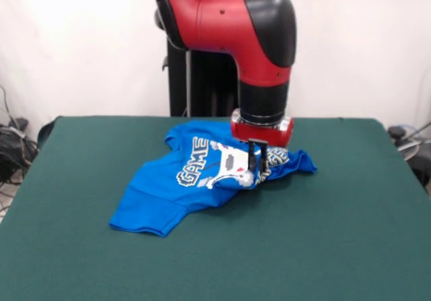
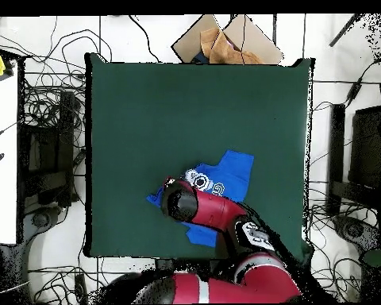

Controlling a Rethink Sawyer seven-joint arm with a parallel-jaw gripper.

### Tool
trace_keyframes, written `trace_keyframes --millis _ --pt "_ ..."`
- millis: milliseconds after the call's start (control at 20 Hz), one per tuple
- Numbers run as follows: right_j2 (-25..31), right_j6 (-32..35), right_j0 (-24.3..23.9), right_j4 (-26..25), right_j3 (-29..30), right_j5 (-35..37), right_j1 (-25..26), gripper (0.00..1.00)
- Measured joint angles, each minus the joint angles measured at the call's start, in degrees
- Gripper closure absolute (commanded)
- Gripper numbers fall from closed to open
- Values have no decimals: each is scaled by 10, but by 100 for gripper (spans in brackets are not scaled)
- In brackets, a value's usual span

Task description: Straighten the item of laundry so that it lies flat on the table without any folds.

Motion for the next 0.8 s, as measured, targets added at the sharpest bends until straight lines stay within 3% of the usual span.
trace_keyframes --millis 350,800 --pt "4 0 -15 -16 14 -61 -3 100" --pt "4 0 -14 -16 31 -67 -21 100"
